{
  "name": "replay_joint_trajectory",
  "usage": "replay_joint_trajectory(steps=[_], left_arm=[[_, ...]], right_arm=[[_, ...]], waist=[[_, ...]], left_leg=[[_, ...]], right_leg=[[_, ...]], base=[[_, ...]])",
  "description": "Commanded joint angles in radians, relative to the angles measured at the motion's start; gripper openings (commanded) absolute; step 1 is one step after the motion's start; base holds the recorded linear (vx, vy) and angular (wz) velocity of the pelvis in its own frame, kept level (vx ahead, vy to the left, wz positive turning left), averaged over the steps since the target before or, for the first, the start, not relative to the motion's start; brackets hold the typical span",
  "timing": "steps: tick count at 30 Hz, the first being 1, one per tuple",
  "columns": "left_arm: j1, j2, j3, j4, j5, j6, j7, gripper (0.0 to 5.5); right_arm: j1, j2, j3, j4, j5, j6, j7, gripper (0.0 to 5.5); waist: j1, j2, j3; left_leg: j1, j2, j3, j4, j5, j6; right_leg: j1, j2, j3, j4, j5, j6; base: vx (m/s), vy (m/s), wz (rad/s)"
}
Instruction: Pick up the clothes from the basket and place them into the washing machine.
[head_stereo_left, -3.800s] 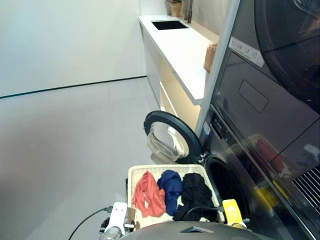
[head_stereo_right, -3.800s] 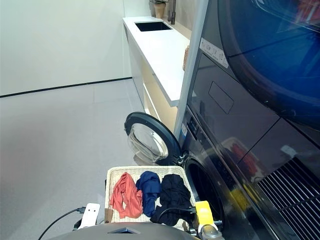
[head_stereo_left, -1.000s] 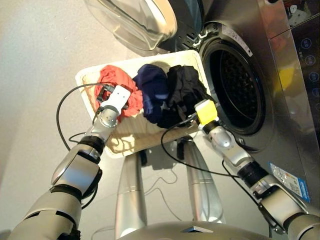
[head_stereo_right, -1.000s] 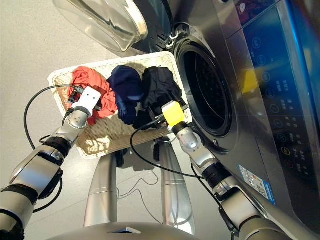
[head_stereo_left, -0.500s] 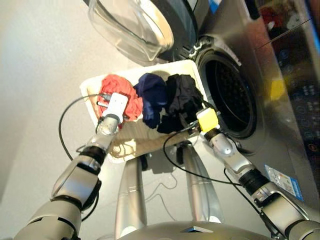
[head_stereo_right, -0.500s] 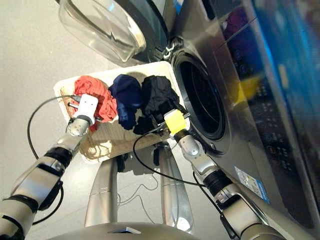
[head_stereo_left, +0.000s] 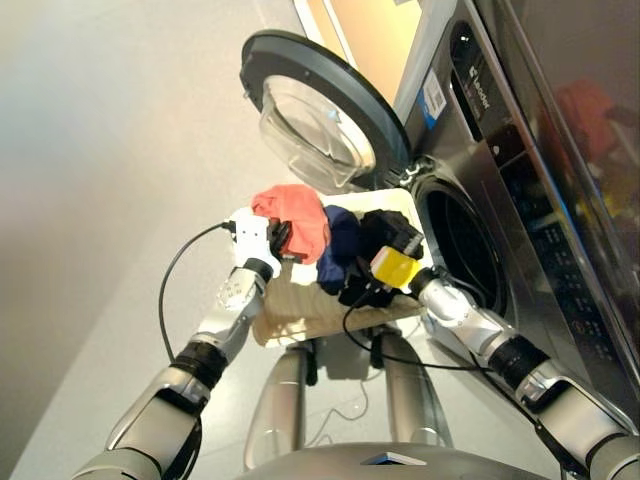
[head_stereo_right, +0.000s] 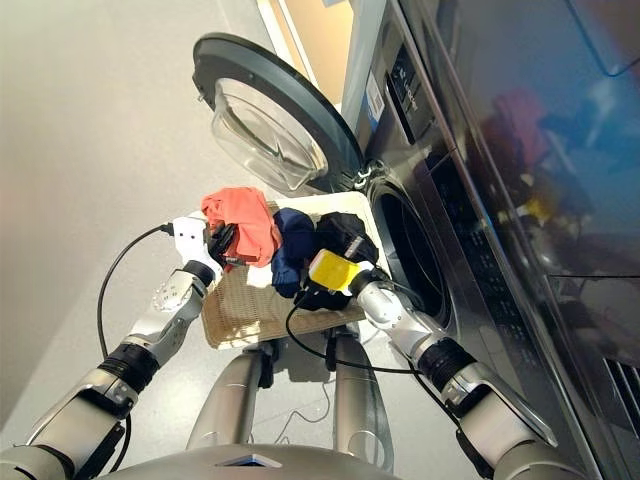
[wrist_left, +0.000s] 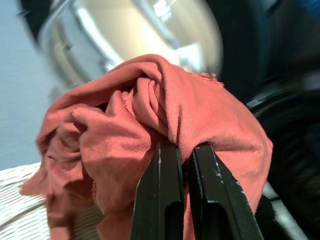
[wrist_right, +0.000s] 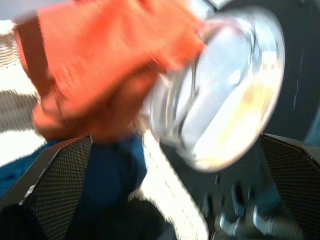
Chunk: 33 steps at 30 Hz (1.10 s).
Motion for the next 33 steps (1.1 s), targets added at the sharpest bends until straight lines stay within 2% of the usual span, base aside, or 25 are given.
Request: replay_joint_trajectory(steps=[1,9,12,13,18,19,21,25,26,27,28,31,33], left_arm=[[-0.007,-0.040,-0.009,-0.115,-0.117,-0.014,-0.048,0.00],[0.005,-0.081,-0.093,-0.248,-0.278,0.023,-0.063,0.00],[0.007,-0.085,-0.114,-0.283,-0.314,0.032,-0.071,0.00],[0.010,-0.087,-0.139,-0.322,-0.359,0.044,-0.080,0.00],[0.017,-0.064,-0.214,-0.407,-0.430,0.084,-0.113,0.00],[0.015,-0.061,-0.227,-0.412,-0.435,0.086,-0.116,0.00],[0.008,-0.051,-0.238,-0.420,-0.435,0.089,-0.117,0.00],[0.004,-0.044,-0.240,-0.416,-0.425,0.092,-0.114,0.00],[0.003,-0.046,-0.236,-0.412,-0.420,0.089,-0.112,0.35],[0.004,-0.048,-0.232,-0.407,-0.419,0.086,-0.109,2.46],[0.005,-0.047,-0.225,-0.404,-0.415,0.082,-0.107,5.50],[0.016,-0.054,-0.188,-0.385,-0.403,0.062,-0.090,5.50],[0.029,-0.054,-0.143,-0.362,-0.376,0.034,-0.065,5.50]], right_arm=[[-0.063,-0.008,0.036,-0.093,-0.084,-0.029,-0.042,5.50],[-0.135,0.045,0.060,-0.026,-0.167,0.012,-0.097,5.50],[-0.152,0.066,0.061,0.012,-0.187,0.028,-0.113,5.50],[-0.166,0.093,0.054,0.061,-0.188,0.041,-0.132,5.50],[-0.203,0.139,0.044,0.130,-0.171,0.053,-0.157,5.50],[-0.210,0.151,0.036,0.144,-0.159,0.055,-0.159,2.98],[-0.210,0.165,0.024,0.157,-0.137,0.055,-0.166,0.00],[-0.187,0.181,-0.014,0.147,-0.076,0.053,-0.175,0.00],[-0.175,0.187,-0.026,0.152,-0.050,0.051,-0.177,0.00],[-0.167,0.191,-0.035,0.152,-0.034,0.051,-0.180,0.00],[-0.158,0.194,-0.042,0.151,-0.020,0.051,-0.179,0.00],[-0.111,0.209,-0.087,0.151,0.063,0.046,-0.185,0.00],[-0.066,0.228,-0.136,0.155,0.163,0.028,-0.198,0.00]], waist=[[-0.004,0.042,-0.010],[0.014,0.079,-0.014],[0.017,0.083,-0.019],[0.022,0.087,-0.025],[0.035,0.091,-0.036],[0.036,0.090,-0.037],[0.037,0.090,-0.036],[0.036,0.085,-0.033],[0.035,0.083,-0.032],[0.035,0.082,-0.032],[0.034,0.081,-0.032],[0.030,0.077,-0.031],[0.029,0.075,-0.030]], left_leg=[[-0.025,-0.039,-0.006,-0.003,0.028,0.013],[-0.034,-0.042,0.000,0.004,0.031,0.022],[-0.038,-0.042,-0.002,0.004,0.031,0.023],[-0.042,-0.042,-0.004,0.006,0.031,0.024],[-0.048,-0.043,-0.003,-0.001,0.034,0.024],[-0.049,-0.043,-0.003,-0.001,0.035,0.025],[-0.053,-0.042,-0.002,0.000,0.035,0.025],[-0.058,-0.042,0.001,0.006,0.034,0.027],[-0.059,-0.042,0.001,0.007,0.034,0.027],[-0.062,-0.042,0.002,0.010,0.034,0.028],[-0.063,-0.042,0.001,0.010,0.034,0.028],[-0.067,-0.041,0.003,0.012,0.033,0.028],[-0.071,-0.041,0.004,0.012,0.034,0.029]], right_leg=[[0.096,0.014,-0.013,-0.116,0.043,0.068],[0.086,0.015,-0.010,-0.109,0.041,0.065],[0.081,0.017,-0.010,-0.109,0.041,0.064],[0.079,0.016,-0.010,-0.109,0.042,0.063],[0.068,0.015,-0.010,-0.112,0.046,0.063],[0.068,0.014,-0.010,-0.115,0.048,0.063],[0.066,0.013,-0.010,-0.114,0.050,0.063],[0.062,0.013,-0.008,-0.112,0.052,0.063],[0.062,0.012,-0.007,-0.112,0.053,0.063],[0.061,0.011,-0.007,-0.111,0.053,0.062],[0.061,0.011,-0.007,-0.111,0.053,0.062],[0.056,0.010,-0.006,-0.110,0.053,0.062],[0.053,0.008,-0.006,-0.110,0.055,0.062]], base=[[0.000,0.000,0.000],[0.000,0.000,0.000],[0.000,0.000,0.000],[0.000,0.000,0.000],[0.000,0.000,0.000],[0.000,0.000,0.000],[0.000,0.000,0.000],[0.000,0.000,0.000],[0.000,0.000,0.000],[0.000,0.000,0.000],[0.000,0.000,0.000],[0.000,0.000,0.000],[0.000,0.000,0.000]])
